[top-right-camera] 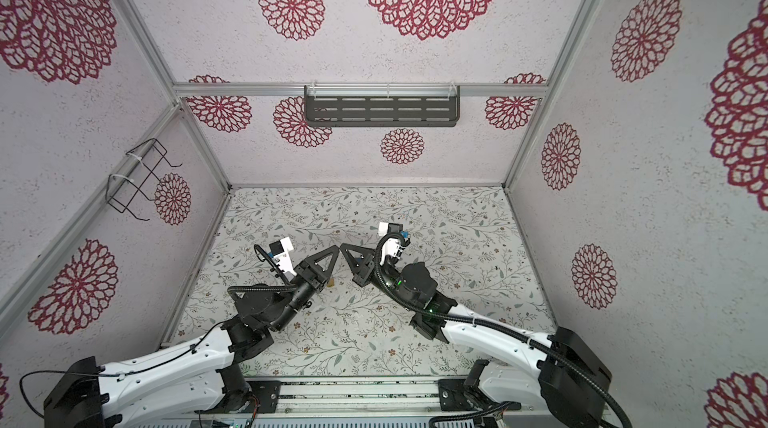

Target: Unlock with the key

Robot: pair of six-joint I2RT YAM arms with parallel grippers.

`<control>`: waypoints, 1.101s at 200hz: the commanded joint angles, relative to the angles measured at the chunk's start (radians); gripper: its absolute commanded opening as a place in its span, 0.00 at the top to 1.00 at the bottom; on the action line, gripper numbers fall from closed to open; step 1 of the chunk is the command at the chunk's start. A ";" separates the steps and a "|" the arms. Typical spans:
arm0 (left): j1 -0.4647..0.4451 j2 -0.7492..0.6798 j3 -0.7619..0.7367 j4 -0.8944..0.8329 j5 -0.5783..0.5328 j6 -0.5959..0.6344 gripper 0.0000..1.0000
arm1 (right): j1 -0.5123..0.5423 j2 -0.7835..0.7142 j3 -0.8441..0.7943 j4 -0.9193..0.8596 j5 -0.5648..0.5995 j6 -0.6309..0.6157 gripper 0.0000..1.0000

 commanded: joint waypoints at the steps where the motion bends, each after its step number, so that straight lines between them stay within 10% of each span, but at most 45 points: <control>1: -0.006 0.010 0.027 0.040 0.008 -0.001 0.80 | 0.007 0.001 0.006 0.067 0.029 0.017 1.00; 110: -0.006 0.014 0.026 0.007 -0.025 0.015 1.00 | 0.009 -0.012 -0.004 0.040 0.035 0.001 1.00; 173: 0.026 -0.104 0.027 -0.212 -0.004 0.114 1.00 | 0.001 -0.081 -0.009 -0.085 0.038 -0.044 0.59; 220: 0.181 -0.198 0.121 -0.621 0.282 0.303 1.00 | -0.090 -0.142 0.003 -0.254 -0.152 -0.066 0.42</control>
